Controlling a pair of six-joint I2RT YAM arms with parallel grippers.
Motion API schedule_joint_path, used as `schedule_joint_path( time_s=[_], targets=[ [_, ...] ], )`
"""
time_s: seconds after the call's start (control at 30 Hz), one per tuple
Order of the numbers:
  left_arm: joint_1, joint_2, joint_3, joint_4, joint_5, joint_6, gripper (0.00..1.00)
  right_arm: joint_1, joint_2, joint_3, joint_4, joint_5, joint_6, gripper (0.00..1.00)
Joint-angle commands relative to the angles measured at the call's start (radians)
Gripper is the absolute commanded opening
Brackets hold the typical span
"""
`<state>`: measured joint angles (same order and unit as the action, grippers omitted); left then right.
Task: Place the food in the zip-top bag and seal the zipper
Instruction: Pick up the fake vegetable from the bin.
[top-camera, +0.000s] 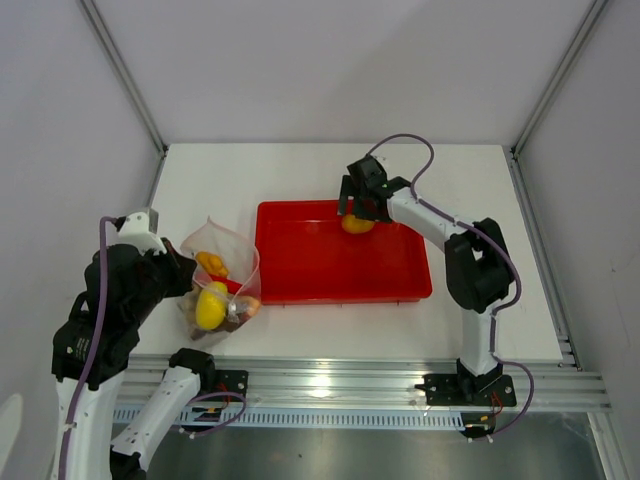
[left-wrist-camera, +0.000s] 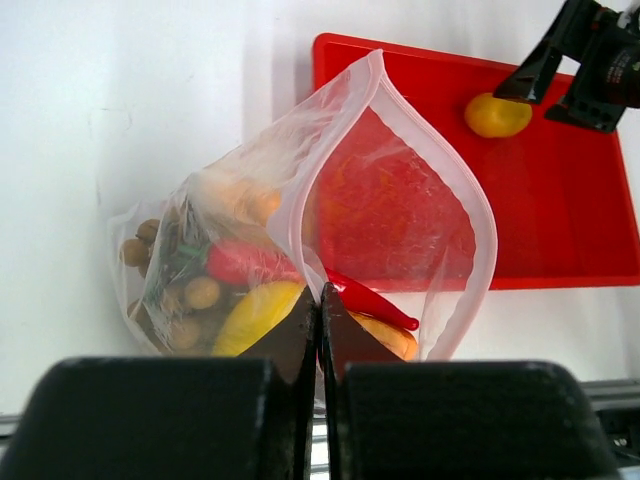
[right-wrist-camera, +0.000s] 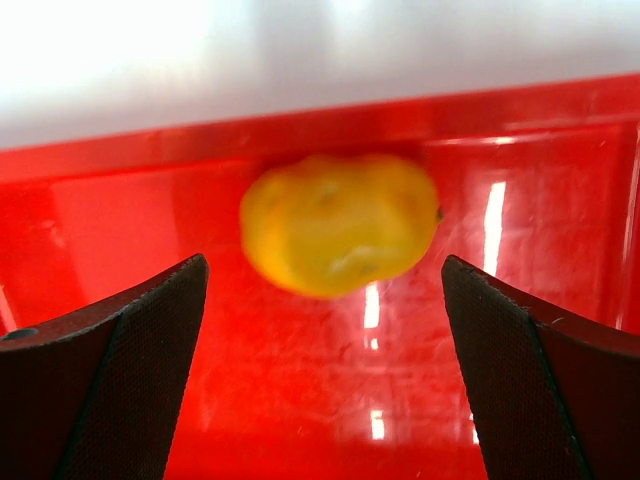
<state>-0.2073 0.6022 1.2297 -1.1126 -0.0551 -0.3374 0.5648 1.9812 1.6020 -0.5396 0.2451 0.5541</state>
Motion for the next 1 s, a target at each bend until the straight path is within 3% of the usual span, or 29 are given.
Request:
schedule_joint_path(
  time_s=[0.0,0.63,0.83,0.97],
  targets=[
    [-0.003,-0.008,0.001,0.008,-0.081,0.024,0.01,-0.011,0.034,-0.004,0.078,0.045,-0.028,0.99],
    [-0.003,-0.012,-0.012,0.017,-0.084,0.032,0.01,-0.037,0.165,-0.016,0.173,0.005,-0.089,0.97],
    [-0.003,-0.01,-0.022,0.025,-0.077,0.034,0.01,-0.036,0.154,-0.068,0.21,-0.024,-0.088,0.81],
    [-0.003,-0.008,-0.021,0.03,-0.066,0.031,0.01,-0.029,0.12,-0.115,0.233,-0.027,-0.094,0.52]
  ],
)
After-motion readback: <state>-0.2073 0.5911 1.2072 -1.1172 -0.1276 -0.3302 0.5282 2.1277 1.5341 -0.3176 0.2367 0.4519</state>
